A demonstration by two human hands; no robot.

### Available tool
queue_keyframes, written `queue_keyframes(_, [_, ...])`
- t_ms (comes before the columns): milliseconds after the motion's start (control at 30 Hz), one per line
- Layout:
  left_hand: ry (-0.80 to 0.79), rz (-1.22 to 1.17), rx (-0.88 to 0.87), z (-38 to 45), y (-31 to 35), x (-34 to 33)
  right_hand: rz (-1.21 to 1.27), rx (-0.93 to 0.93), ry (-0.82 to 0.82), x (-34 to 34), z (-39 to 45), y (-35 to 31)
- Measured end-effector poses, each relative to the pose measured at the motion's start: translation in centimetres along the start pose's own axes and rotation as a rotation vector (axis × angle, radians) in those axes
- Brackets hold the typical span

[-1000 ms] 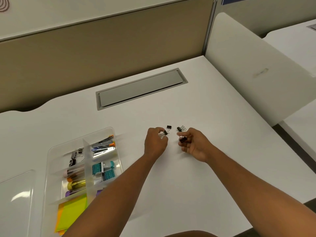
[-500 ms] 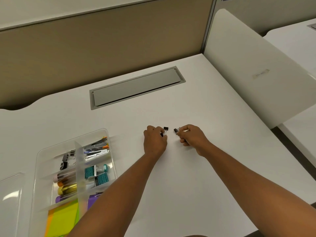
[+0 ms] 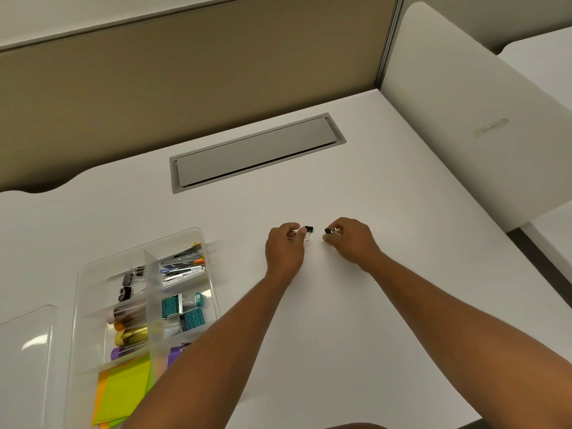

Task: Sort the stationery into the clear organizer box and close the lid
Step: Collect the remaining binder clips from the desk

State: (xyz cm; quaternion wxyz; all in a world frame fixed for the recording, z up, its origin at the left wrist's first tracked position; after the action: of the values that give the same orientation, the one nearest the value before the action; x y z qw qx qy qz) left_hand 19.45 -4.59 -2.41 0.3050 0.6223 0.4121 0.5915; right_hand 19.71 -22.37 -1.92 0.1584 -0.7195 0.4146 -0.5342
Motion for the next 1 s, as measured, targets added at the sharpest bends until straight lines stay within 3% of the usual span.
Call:
queue_keyframes(200, [-0.031,0.095,-0.134,0.3,1.0,0.0,0.844,-0.388,-0.184,0.8,-1.4,1.8])
queue_keyframes(300, [-0.06,0.169,-0.176,0.6,1.2,-0.1,1.047,-0.431,-0.292,1.0,-2.2,2.3])
queue_keyframes(433, [-0.091,0.204,-0.199,1.1,1.4,-0.6,0.993,-0.419,-0.308,1.3,-2.8,3.0])
queue_keyframes(633, [-0.189,0.255,-0.147,1.8,0.8,-1.7,0.698,-0.33,-0.234,1.2,-2.6,3.2])
queue_keyframes(867, [-0.183,0.337,-0.164,2.4,1.0,-2.0,0.623,-0.27,-0.182,1.5,-1.8,2.6])
queue_keyframes(1000, [-0.154,0.15,-0.128,1.9,0.5,-1.1,0.587,-0.246,-0.161,1.6,-1.5,2.5])
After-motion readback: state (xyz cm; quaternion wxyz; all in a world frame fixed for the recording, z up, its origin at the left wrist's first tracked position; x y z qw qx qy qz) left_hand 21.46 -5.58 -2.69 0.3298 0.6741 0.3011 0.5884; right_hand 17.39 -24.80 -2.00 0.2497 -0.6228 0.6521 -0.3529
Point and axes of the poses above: each hand's wrist, its own z-axis towards the middle knuckle, its own x-axis out of the back of the hand, y = z × x, the point moved 5 cm from there along z, towards the middle knuckle, and after that the axes turned 7 degrees about -x, right-handed, at the moved point
